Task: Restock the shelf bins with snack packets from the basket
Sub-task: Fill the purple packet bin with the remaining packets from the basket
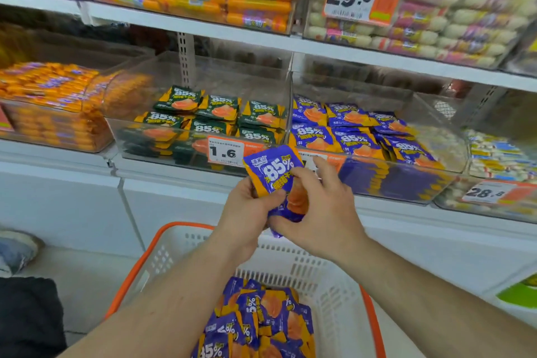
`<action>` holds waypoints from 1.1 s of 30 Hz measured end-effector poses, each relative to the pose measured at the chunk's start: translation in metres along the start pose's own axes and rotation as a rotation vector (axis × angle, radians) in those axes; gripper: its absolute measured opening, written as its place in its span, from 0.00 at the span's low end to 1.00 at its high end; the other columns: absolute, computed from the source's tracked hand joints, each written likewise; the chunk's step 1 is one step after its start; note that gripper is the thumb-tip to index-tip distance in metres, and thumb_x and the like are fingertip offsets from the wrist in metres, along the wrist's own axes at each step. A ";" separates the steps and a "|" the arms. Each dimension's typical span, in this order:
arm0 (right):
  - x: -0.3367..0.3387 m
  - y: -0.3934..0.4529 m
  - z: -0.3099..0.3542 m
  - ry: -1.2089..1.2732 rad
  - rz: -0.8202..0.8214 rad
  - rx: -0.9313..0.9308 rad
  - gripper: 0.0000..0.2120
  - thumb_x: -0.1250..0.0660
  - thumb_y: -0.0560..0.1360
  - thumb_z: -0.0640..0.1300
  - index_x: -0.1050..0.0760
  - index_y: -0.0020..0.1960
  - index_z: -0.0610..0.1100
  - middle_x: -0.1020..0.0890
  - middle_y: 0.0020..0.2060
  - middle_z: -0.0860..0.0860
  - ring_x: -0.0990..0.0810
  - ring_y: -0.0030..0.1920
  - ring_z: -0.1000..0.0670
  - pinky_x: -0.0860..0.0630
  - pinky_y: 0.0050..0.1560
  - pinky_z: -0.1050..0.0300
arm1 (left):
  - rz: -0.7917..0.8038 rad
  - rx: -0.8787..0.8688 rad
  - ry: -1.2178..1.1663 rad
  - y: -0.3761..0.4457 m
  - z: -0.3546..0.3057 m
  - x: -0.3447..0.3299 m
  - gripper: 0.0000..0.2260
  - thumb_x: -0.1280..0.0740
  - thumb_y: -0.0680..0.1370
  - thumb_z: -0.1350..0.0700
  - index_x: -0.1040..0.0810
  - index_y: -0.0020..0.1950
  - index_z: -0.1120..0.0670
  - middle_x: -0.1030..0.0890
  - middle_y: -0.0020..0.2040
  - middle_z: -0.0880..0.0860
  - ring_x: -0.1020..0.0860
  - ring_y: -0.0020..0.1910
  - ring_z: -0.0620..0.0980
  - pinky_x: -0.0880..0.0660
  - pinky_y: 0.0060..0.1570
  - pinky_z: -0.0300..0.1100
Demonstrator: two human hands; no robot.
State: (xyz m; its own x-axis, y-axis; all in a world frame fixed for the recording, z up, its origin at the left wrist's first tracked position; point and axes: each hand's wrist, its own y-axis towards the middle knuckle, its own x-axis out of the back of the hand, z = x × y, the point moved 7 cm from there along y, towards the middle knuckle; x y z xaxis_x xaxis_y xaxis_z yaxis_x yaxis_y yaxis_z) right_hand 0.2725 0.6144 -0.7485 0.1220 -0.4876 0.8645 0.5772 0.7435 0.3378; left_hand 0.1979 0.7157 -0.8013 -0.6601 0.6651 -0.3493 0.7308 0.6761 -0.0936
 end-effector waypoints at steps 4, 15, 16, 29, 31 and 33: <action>0.022 0.012 -0.008 0.090 -0.128 -0.043 0.41 0.30 0.61 0.64 0.31 0.70 0.48 0.35 0.73 0.50 0.37 0.73 0.49 0.32 0.67 0.47 | 0.070 -0.055 0.037 0.016 -0.022 -0.036 0.15 0.34 0.76 0.70 0.22 0.61 0.58 0.16 0.53 0.58 0.17 0.53 0.59 0.20 0.51 0.52; 0.109 0.093 -0.116 0.084 -0.358 -0.246 0.32 0.30 0.64 0.58 0.27 0.66 0.47 0.26 0.59 0.49 0.26 0.59 0.47 0.28 0.61 0.50 | -0.061 -0.557 0.533 0.087 -0.083 -0.118 0.08 0.36 0.78 0.56 0.27 0.40 0.46 0.23 0.36 0.43 0.25 0.37 0.44 0.27 0.41 0.45; 0.111 0.104 -0.131 0.047 -0.333 -0.282 0.32 0.30 0.66 0.58 0.27 0.67 0.47 0.25 0.60 0.48 0.26 0.60 0.46 0.28 0.62 0.49 | -0.041 -0.583 0.666 0.096 -0.084 -0.128 0.05 0.36 0.78 0.55 0.27 0.43 0.46 0.22 0.39 0.44 0.24 0.40 0.47 0.25 0.44 0.47; 0.070 0.210 -0.248 -0.370 0.087 -0.559 0.33 0.44 0.72 0.67 0.26 0.67 0.46 0.25 0.66 0.39 0.27 0.65 0.36 0.27 0.63 0.45 | -0.088 -0.358 1.142 0.143 -0.061 -0.131 0.19 0.36 0.77 0.47 0.28 0.67 0.52 0.23 0.63 0.52 0.32 0.65 0.56 0.34 0.63 0.53; 0.057 0.218 -0.256 -0.422 0.146 -0.562 0.29 0.44 0.77 0.63 0.28 0.69 0.44 0.27 0.68 0.41 0.27 0.67 0.38 0.29 0.66 0.44 | -0.092 -0.342 1.161 0.145 -0.059 -0.132 0.19 0.37 0.78 0.46 0.29 0.66 0.52 0.24 0.63 0.52 0.33 0.64 0.56 0.36 0.62 0.52; 0.050 0.221 -0.261 -0.468 0.188 -0.577 0.29 0.48 0.80 0.62 0.31 0.72 0.44 0.29 0.71 0.42 0.30 0.70 0.39 0.37 0.72 0.40 | -0.086 -0.342 1.158 0.145 -0.058 -0.132 0.18 0.37 0.78 0.46 0.29 0.65 0.52 0.24 0.63 0.51 0.34 0.64 0.55 0.36 0.61 0.52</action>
State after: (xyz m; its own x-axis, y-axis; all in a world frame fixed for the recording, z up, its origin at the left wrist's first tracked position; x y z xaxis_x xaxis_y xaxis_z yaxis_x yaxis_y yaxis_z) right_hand 0.6170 0.6355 -0.7277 -0.0204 -0.0364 0.9991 0.9265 0.3748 0.0326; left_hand 0.3812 0.7442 -0.7143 -0.5967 0.3853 0.7039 0.7086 0.6646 0.2369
